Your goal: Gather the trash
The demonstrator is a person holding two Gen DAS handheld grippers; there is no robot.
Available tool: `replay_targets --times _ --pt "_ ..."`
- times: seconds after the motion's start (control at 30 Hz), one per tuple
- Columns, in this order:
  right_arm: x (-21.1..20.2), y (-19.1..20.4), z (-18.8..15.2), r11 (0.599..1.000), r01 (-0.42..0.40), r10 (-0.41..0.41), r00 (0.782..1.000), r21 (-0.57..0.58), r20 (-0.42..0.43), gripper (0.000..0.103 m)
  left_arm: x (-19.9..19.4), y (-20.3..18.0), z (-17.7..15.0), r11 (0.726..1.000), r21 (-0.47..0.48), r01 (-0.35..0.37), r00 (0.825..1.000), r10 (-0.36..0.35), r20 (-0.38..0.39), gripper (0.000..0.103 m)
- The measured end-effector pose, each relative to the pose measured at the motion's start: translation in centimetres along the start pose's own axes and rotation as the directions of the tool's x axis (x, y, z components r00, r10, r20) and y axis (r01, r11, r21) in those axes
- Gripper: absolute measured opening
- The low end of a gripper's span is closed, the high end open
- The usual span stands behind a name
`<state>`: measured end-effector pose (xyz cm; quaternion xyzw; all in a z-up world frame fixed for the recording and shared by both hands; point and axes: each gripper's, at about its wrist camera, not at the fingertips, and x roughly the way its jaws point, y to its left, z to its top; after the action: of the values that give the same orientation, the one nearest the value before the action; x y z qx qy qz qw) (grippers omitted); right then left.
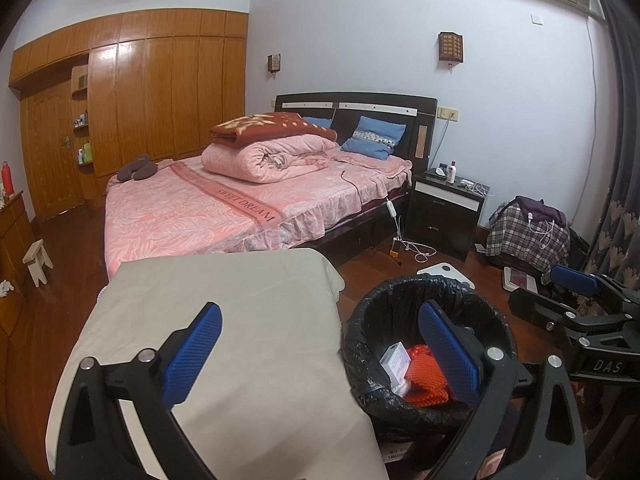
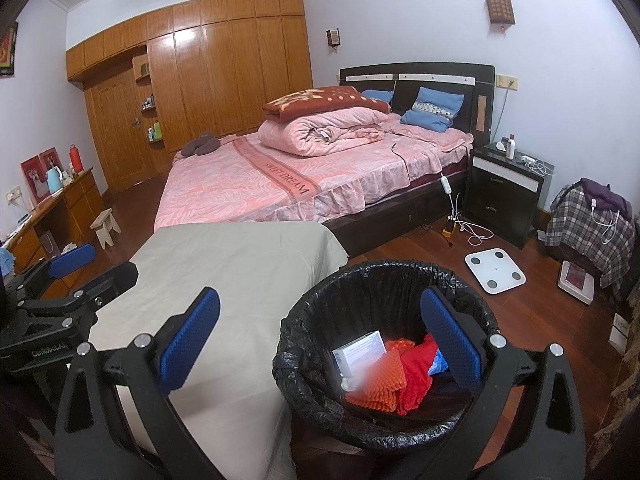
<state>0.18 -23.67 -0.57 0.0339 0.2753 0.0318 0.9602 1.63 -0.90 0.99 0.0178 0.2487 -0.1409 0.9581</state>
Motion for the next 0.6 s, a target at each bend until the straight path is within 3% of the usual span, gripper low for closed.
replay_targets --times 0.6 --pt "0.18 0.24 -0.44 1.000 0.000 0.000 1.000 0.003 -0.004 0.098 -0.10 -0.05 -0.62 1.000 -0.001 0.003 1.000 -0.003 -0.006 0.097"
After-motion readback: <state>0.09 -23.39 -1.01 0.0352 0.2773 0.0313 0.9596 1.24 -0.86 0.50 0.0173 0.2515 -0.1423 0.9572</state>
